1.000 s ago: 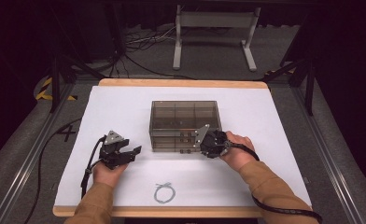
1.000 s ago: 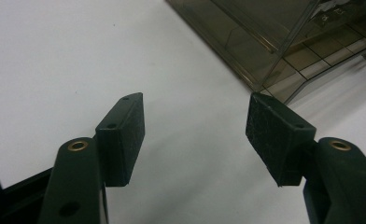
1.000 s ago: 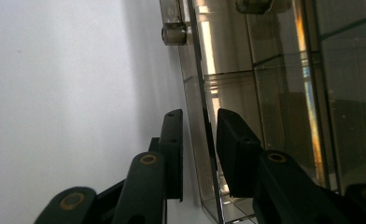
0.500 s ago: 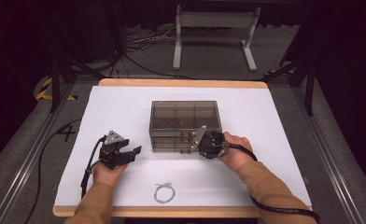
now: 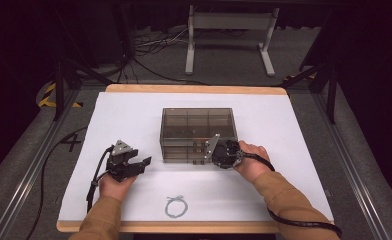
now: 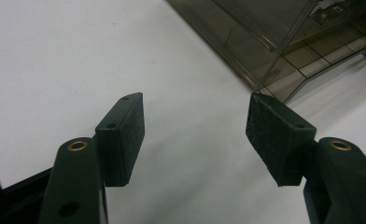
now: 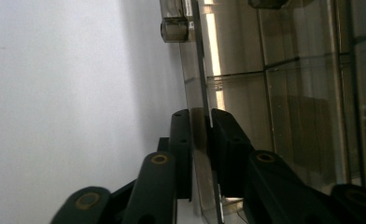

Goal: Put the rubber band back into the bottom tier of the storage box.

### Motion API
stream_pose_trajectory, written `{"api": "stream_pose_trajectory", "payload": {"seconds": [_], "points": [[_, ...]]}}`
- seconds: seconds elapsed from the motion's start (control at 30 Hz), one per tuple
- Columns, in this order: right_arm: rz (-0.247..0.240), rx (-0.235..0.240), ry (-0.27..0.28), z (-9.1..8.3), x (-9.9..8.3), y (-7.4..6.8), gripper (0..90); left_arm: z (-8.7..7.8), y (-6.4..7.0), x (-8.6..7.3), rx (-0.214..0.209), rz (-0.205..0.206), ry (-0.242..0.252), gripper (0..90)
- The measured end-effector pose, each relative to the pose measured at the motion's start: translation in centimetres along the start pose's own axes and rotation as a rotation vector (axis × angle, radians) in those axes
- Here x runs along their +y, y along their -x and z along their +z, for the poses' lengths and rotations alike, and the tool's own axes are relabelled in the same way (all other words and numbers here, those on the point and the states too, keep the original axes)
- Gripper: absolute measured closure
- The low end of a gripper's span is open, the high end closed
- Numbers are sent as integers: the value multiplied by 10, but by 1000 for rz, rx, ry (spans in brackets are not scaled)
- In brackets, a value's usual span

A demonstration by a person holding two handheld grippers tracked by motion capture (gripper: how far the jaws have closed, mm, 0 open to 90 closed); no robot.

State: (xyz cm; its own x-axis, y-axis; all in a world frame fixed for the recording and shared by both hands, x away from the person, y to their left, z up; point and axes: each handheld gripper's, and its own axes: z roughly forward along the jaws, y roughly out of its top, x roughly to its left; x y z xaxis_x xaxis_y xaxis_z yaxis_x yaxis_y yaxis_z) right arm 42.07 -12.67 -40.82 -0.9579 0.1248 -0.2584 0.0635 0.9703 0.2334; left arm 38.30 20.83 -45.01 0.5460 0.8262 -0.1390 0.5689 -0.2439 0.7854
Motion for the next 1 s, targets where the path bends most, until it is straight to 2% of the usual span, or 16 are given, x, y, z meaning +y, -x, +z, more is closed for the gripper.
{"api": "stream_pose_trajectory", "payload": {"seconds": [0.37, 0.8, 1.0], "points": [[-7, 28, -11, -2, 0, -5, 810, 0, 0, 0, 0, 0, 0, 380], [-13, 60, -5, -6, 1, -17, 830, 0, 0, 0, 0, 0, 0, 380], [-21, 89, -7, -8, 0, -22, 841, 0, 0, 0, 0, 0, 0, 380]]}}
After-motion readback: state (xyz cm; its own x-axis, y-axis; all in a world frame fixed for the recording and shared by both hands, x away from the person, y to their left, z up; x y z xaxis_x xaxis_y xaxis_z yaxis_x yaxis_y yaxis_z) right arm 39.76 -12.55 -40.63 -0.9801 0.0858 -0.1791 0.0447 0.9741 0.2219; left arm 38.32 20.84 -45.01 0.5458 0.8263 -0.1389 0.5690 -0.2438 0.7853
